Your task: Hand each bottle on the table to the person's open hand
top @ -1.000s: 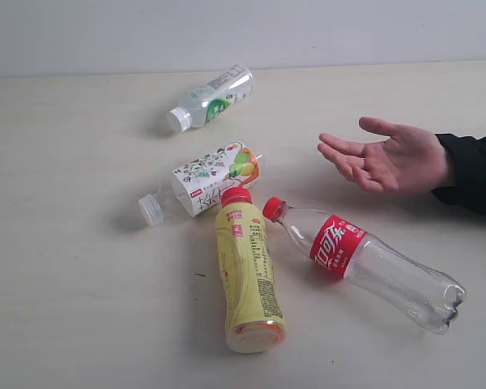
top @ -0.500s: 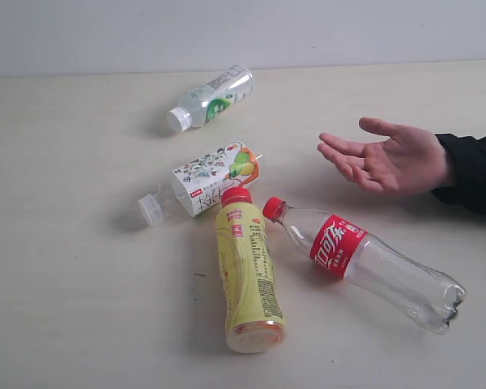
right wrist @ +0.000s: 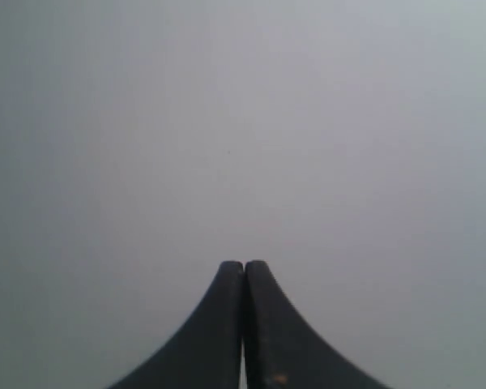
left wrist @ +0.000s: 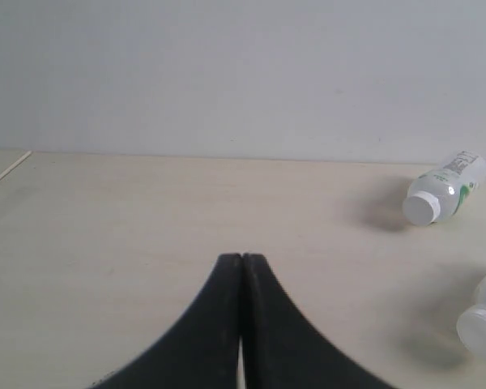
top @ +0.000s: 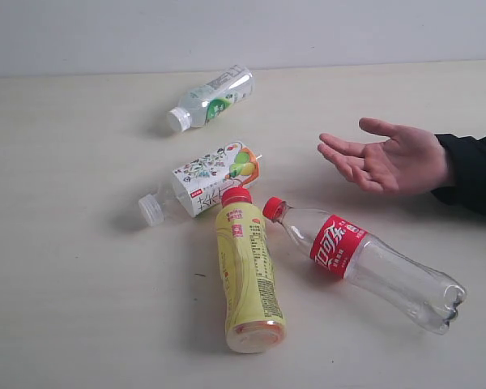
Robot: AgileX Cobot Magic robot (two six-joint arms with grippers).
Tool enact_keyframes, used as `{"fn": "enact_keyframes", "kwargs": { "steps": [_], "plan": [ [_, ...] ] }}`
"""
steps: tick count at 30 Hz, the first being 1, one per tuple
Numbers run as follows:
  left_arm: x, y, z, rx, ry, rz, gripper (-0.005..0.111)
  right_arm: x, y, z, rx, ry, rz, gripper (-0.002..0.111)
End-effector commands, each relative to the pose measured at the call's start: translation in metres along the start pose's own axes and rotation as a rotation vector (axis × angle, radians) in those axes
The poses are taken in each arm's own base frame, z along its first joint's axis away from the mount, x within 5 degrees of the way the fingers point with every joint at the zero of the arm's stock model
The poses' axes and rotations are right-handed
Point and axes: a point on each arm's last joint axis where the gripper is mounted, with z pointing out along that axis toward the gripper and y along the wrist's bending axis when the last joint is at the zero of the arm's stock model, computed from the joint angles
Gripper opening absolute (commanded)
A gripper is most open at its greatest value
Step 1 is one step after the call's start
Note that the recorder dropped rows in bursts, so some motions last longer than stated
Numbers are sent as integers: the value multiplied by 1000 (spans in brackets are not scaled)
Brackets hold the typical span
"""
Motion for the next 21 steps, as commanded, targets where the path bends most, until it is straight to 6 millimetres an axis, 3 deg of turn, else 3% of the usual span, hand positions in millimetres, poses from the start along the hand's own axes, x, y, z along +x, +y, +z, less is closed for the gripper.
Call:
{"fn": "enact_keyframes", "kwargs": {
  "steps": [1, 4, 9, 14, 21],
  "plan": [
    [-1, 0, -1, -2, -13, 4, 0, -6, -9, 48, 102, 214, -227, 0],
    [-1, 0, -1, -2, -13, 4, 0, 1, -18, 63, 143, 306, -429, 0],
    [-1, 0, -1, -2, -13, 4, 0, 16, -28, 85, 158, 432, -613, 0],
    [-1, 0, -1, -2, -13, 4, 0, 30, -41, 97, 252, 637, -884, 0],
    [-1, 0, -1, -2, -13, 4, 0, 53, -22, 119, 177, 914, -961, 0]
  ]
}}
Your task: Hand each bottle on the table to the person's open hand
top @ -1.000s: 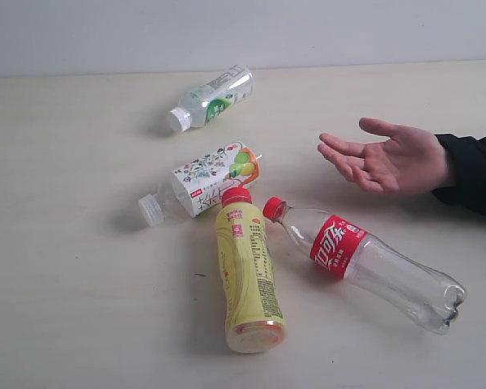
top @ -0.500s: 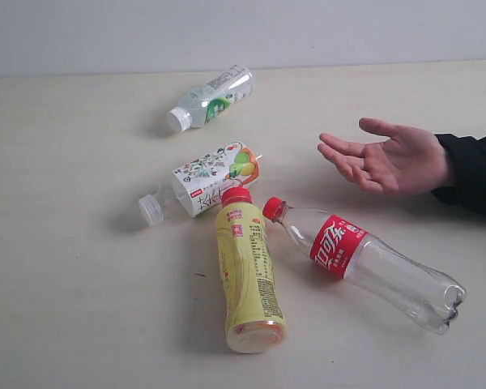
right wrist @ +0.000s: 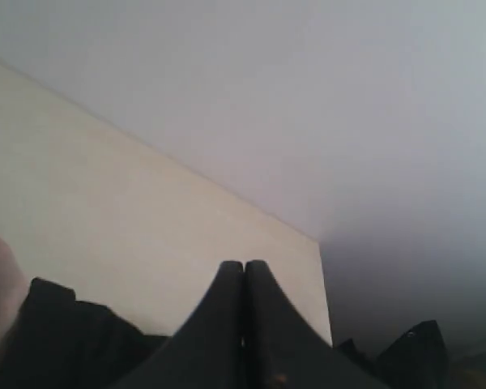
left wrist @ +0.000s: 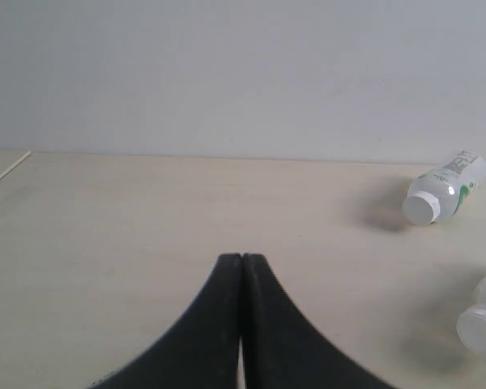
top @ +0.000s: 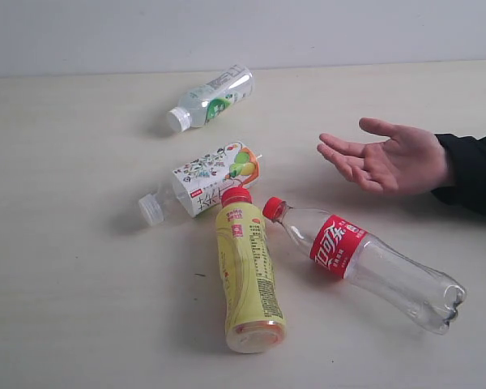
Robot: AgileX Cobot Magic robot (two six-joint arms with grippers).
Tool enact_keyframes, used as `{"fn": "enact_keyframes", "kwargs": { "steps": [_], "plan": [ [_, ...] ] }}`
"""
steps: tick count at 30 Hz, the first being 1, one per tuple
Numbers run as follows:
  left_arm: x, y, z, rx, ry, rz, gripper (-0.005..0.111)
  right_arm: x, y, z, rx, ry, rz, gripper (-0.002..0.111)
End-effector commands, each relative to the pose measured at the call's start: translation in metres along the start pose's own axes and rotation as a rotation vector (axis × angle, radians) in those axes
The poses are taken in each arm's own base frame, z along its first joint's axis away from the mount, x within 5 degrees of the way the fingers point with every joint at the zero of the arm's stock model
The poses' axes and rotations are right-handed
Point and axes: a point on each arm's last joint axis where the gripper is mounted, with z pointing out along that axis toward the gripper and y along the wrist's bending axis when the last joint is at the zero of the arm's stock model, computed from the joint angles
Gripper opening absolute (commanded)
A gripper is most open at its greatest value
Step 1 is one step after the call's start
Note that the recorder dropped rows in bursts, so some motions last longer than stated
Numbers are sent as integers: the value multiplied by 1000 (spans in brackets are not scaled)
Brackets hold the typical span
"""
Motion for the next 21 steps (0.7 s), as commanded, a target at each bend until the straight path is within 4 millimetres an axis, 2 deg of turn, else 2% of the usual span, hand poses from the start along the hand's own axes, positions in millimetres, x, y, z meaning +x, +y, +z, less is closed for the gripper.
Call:
{"fn": "enact_keyframes", "kwargs": {
  "steps": [1, 10, 21],
  "plan": [
    [-1, 0, -1, -2, -13, 4, 0, -13, 17, 11, -102, 149, -79, 0],
    [-1, 0, -1, -2, -13, 4, 0, -21, 34, 28, -279, 508, -157, 0],
    [-1, 0, -1, -2, -13, 4, 0, -12, 60, 27, -560, 650, -225, 0]
  ]
}}
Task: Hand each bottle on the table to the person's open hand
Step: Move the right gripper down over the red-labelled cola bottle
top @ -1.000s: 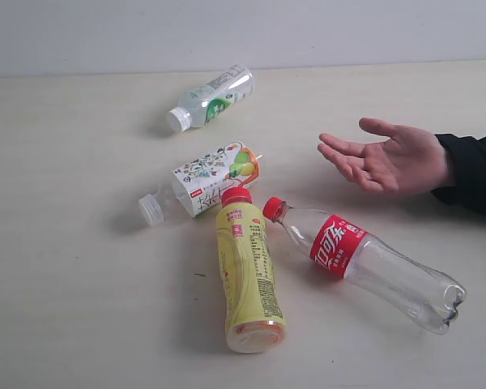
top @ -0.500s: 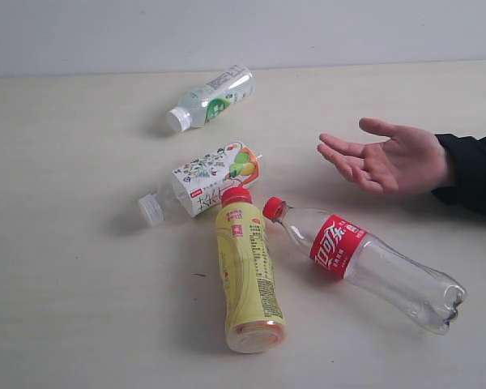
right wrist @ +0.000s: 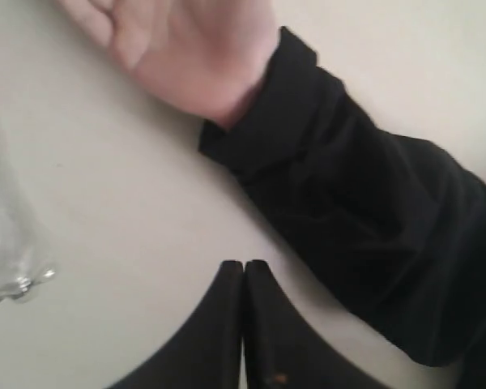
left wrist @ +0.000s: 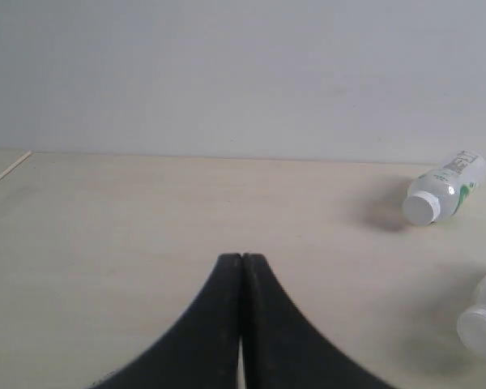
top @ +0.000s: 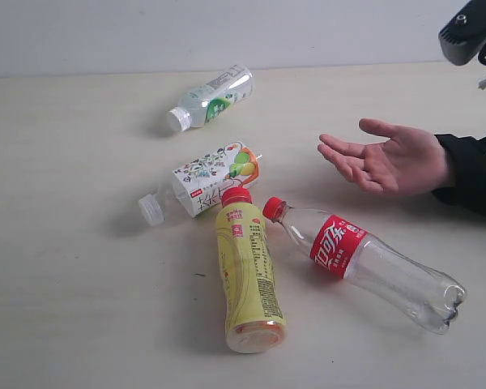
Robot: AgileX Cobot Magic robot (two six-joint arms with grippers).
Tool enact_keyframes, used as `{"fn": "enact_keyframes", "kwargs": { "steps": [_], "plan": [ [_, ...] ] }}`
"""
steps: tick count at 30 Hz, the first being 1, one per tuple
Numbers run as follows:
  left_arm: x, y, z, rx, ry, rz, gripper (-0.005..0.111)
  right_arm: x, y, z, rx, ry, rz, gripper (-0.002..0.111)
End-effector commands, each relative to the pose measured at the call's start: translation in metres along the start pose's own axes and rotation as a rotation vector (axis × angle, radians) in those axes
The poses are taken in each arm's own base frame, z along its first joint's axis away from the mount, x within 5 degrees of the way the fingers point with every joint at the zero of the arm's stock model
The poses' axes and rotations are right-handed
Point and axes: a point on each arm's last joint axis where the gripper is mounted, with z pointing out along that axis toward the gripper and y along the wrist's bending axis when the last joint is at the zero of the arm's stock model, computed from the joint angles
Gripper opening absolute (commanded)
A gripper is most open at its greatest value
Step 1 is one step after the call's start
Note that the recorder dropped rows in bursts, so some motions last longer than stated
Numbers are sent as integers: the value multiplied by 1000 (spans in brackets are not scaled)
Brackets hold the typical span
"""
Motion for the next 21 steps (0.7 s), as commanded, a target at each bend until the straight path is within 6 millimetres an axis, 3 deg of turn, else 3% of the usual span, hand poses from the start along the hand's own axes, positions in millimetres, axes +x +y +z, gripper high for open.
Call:
{"fn": "enact_keyframes", "kwargs": {
  "steps": [1, 12, 21],
  "plan": [
    [-1, 0, -1, -2, -13, 4, 0, -2, 7, 1, -83, 15, -43, 0],
    [-1, 0, -1, -2, -13, 4, 0, -6, 15, 1, -164, -30, -6, 0],
    [-1, 0, -1, -2, -13, 4, 0, -16, 33, 8, -347, -59, -9, 0]
  ]
}}
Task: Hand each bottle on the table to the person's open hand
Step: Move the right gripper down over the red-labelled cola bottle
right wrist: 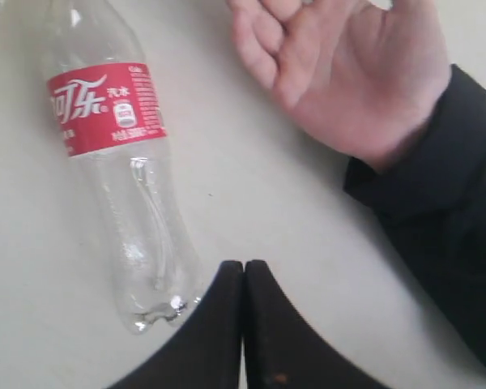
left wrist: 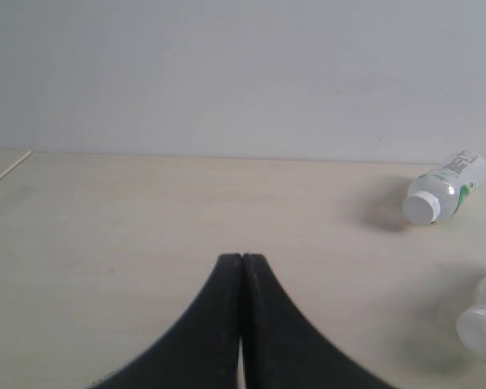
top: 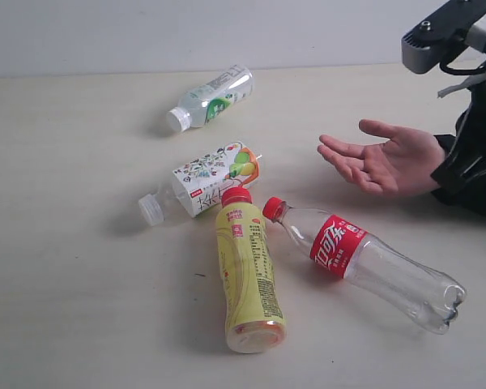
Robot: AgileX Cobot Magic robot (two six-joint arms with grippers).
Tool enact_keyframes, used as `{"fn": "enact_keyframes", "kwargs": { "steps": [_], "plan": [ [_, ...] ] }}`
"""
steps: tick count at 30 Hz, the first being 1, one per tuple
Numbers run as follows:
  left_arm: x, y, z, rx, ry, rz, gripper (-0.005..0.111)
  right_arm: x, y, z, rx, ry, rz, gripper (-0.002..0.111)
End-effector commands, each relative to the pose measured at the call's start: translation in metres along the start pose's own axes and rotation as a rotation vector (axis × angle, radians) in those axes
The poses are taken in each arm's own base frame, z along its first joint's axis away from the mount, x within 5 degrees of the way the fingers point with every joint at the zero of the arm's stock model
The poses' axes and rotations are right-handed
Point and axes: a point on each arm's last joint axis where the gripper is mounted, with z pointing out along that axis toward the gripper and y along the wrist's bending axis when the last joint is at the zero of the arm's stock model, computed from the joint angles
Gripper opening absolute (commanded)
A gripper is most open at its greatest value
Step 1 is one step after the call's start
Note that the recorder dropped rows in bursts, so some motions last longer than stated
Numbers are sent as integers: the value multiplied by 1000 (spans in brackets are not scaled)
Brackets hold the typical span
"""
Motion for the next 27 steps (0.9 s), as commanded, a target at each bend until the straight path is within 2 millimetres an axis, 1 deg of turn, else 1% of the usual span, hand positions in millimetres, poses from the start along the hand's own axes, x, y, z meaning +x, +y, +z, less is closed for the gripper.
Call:
{"fn": "enact_keyframes", "kwargs": {
  "steps": [1, 10, 12, 15, 18, 23, 27],
  "plan": [
    [-1, 0, -1, -2, -13, 4, 0, -6, 10, 6, -114, -17, -28, 0],
    [-1, 0, -1, -2, -13, 4, 0, -13, 25, 3, -291, -94, -36, 0],
    [-1, 0, -1, -2, -13, 4, 0, -14, 27, 3, -311, -107, -40, 2],
    [-1, 0, -1, -2, -13, 4, 0, -15, 27, 3, -315, -107, -37, 8],
    [-1, 0, -1, -2, -13, 4, 0, -16, 31, 5, -320, -102, -49, 10],
    [-1, 0, -1, -2, -13, 4, 0, -20, 51, 10, -309, -66, -152, 10],
    [-1, 0, -1, -2, -13, 4, 0, -20, 60, 23, -256, 6, -173, 10]
  ]
}}
